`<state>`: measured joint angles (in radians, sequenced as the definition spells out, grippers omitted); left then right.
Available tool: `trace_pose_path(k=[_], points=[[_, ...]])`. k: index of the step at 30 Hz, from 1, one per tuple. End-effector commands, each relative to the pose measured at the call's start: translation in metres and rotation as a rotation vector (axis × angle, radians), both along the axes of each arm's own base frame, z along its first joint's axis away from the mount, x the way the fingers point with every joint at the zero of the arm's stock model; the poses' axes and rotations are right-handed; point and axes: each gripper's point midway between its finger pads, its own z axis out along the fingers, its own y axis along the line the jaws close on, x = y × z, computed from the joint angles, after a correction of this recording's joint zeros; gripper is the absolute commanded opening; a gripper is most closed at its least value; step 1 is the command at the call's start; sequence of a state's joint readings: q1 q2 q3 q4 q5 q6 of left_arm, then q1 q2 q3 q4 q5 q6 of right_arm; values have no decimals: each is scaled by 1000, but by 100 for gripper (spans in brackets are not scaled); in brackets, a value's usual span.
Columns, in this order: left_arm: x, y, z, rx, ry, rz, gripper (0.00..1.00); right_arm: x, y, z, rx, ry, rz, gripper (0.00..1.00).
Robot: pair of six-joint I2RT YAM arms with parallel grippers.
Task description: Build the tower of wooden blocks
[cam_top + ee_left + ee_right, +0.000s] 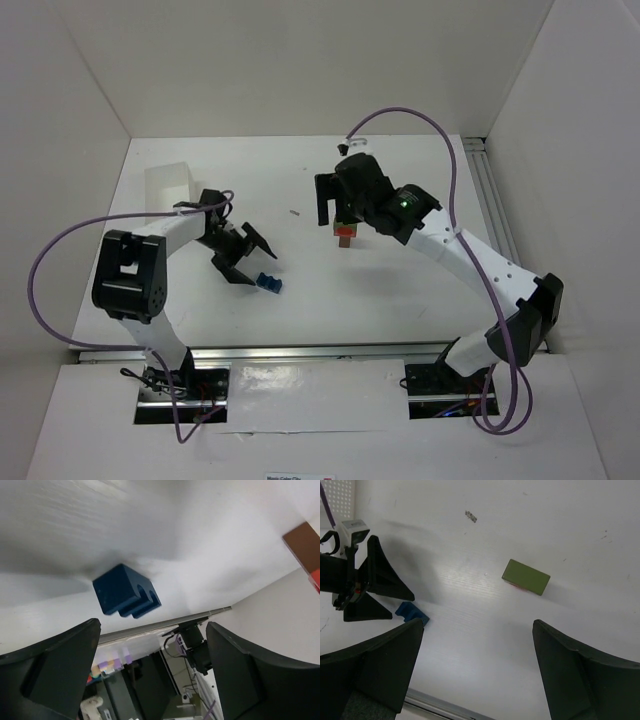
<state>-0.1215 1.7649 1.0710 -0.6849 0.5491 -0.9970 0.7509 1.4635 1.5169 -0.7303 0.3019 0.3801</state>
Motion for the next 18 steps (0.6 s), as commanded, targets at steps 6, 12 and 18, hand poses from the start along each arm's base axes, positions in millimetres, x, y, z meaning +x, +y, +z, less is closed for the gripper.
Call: trace_pose_path(k=[6,12,18], points=[[9,31,85,197,-394,-133,100,-60,51,-24,132,66,-75,97],[5,92,149,363,-621,-47,100,-101,110,-95,217,168,-125,99],[1,127,200,514,-738,80,100,-96,149,-145,202,210,-245,100]])
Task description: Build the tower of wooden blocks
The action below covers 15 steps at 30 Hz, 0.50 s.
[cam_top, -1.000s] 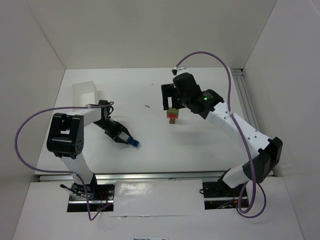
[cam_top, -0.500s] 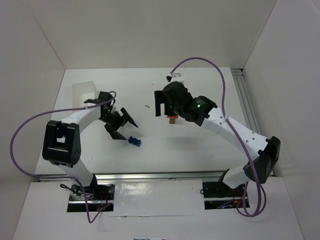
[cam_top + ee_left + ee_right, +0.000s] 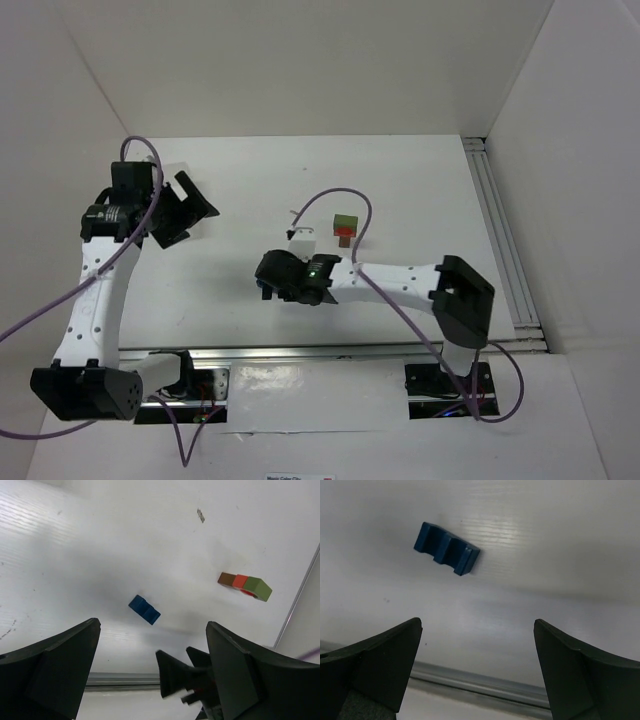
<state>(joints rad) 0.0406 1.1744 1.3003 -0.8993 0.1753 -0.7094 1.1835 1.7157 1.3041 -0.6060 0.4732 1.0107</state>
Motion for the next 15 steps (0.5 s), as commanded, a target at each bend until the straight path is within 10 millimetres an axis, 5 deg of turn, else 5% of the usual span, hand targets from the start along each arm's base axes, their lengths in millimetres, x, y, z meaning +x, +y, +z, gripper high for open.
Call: trace_pose_path(k=[1,3,4,15], points=[[-10,17,13,73,-21,44,100,22,33,5,111,-51,-156,100],[-12,19,16,79,-37,47,100,27,43,4,118,-50,-184,100],[-13,17,22,72,-56,41,100,27,43,-15,74,-31,-196,100],[-20,23,32,88,-110,65,100,38,61,-37,13,25,-286,100]])
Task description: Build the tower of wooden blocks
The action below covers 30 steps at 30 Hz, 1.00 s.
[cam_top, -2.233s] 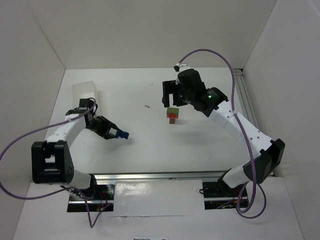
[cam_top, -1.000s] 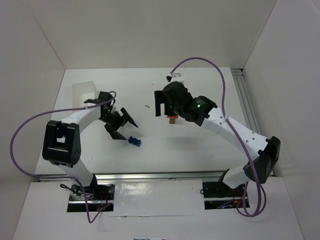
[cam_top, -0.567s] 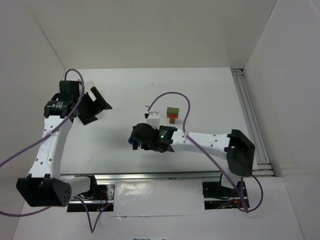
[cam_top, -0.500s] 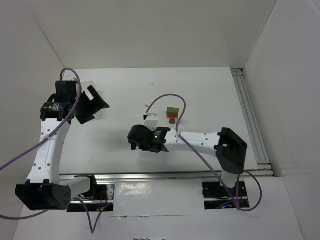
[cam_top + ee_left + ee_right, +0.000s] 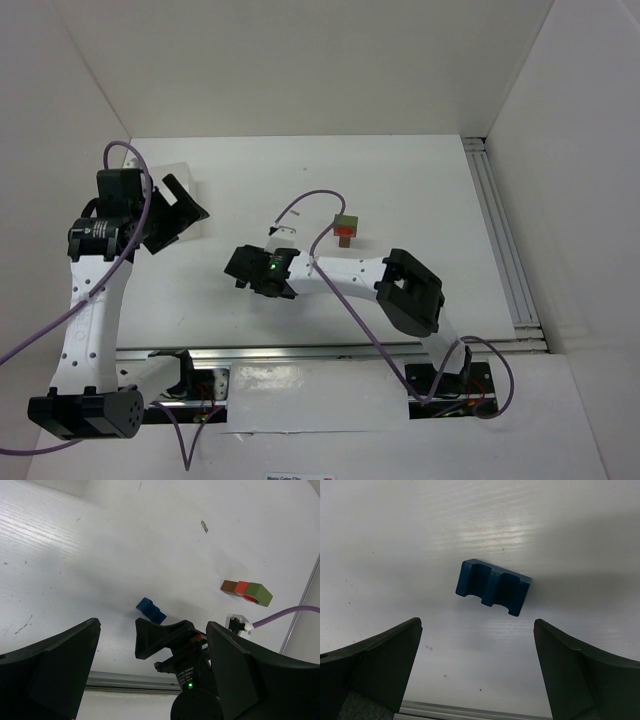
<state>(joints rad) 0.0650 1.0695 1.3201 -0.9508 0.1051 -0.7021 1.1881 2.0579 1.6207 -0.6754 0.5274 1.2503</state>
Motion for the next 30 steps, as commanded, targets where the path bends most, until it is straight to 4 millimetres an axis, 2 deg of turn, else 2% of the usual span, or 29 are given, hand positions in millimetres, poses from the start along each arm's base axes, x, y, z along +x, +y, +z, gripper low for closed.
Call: trace_pose_path(k=[1,2,3,5,6,8,9,11,12,16,22,30], points=[[0,5,8,30,-38,-3,100,8,-3,0,-43,-9,-80,100],[0,5,5,29,-28,-3,100,9,-4,-7,-63,-7,-93,100],[1,3,3,21,-20,-11,100,10,-1,-5,-62,-8,-93,100],[0,3,-1,27,-12,-17,100,11,0,-12,-80,-1,-93,100],[0,3,-1,27,-11,-17,100,13,1,-7,-78,-11,-96,100],[2,2,0,27,-22,-31,100,12,0,-19,-108,-1,-95,100],[2,2,0,27,-22,-31,100,14,0,-14,-105,-9,-108,100],[3,2,2,28,-31,-31,100,14,-1,-21,-125,-2,-107,100],[1,2,1,28,-31,-31,100,20,-3,-14,-128,-11,-120,100],[3,0,2,23,-41,-38,100,19,-4,-21,-149,-4,-119,100],[3,-4,-6,13,-33,-74,100,27,-6,-19,-160,-26,-113,95],[3,-4,-6,13,-33,-74,100,33,-2,-25,-164,-27,-87,88]])
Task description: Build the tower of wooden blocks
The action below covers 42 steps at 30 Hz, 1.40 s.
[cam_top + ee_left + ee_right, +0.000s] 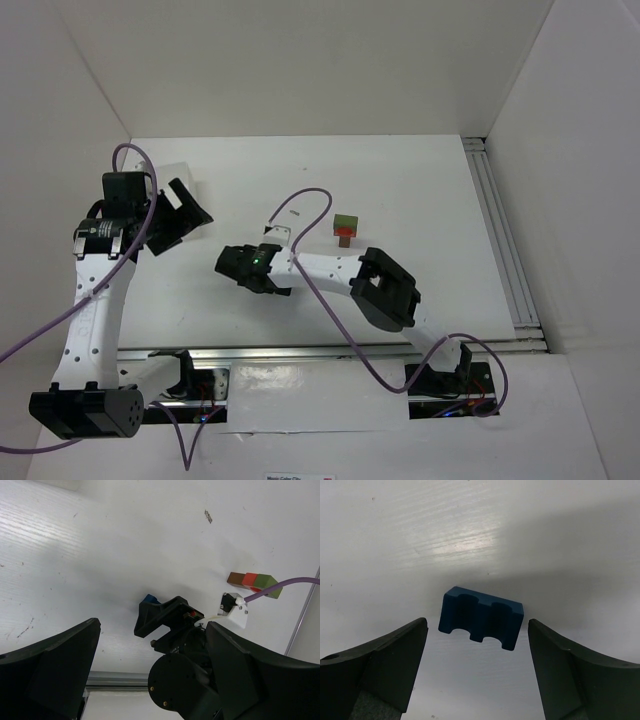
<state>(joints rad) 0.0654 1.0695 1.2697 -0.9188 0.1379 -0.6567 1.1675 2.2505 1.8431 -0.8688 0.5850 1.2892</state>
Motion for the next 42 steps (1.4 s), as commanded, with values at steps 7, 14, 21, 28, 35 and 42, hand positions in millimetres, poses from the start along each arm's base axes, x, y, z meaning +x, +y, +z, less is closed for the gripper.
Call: trace_pose_path(k=[7,14,21,28,35,42], points=[[2,-2,9,-3,-46,-26,100,15,6,0,-23,-44,-4,87],[3,-2,7,-3,-46,-26,100,19,3,0,-24,-44,-13,85],[2,-4,3,-10,-37,-32,100,19,0,3,-28,-54,-8,80],[3,-5,2,-17,-38,-39,100,18,-3,1,-37,-51,-7,75],[2,-2,3,-2,-46,-25,100,21,-9,18,-36,-71,35,70],[3,5,2,19,-42,10,100,33,-42,114,-70,-170,212,70]])
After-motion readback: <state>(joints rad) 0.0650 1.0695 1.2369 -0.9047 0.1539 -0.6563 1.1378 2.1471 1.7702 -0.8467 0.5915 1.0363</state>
